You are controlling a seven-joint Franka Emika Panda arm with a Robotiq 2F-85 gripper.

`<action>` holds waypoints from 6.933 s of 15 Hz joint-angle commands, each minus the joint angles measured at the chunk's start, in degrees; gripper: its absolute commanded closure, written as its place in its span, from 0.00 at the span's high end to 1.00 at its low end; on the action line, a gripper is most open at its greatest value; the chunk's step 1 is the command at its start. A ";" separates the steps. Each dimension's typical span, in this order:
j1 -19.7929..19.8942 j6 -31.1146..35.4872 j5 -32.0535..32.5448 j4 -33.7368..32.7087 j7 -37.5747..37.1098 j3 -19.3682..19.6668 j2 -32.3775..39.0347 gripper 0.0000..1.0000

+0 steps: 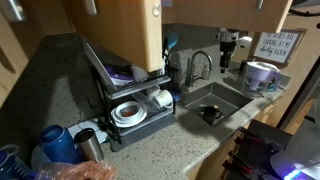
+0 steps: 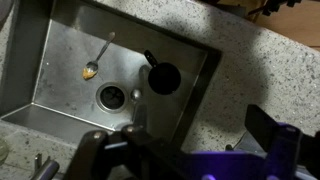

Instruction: Open the right door of the cabinet above the sink

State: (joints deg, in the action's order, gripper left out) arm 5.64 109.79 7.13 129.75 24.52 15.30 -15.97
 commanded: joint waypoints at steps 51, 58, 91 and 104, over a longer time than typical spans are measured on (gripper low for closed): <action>0.41 24.32 -1.76 -2.04 -9.26 -2.16 -25.05 0.01; -1.28 29.85 -3.62 -6.36 -8.34 0.45 -24.31 0.01; 28.09 66.01 -1.31 -7.55 -37.60 -17.46 -12.13 0.00; 55.75 66.24 0.19 -10.09 -51.80 -37.57 -11.79 0.00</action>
State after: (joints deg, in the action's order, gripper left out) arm 56.39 175.50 6.08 121.41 -23.92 -18.62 -28.10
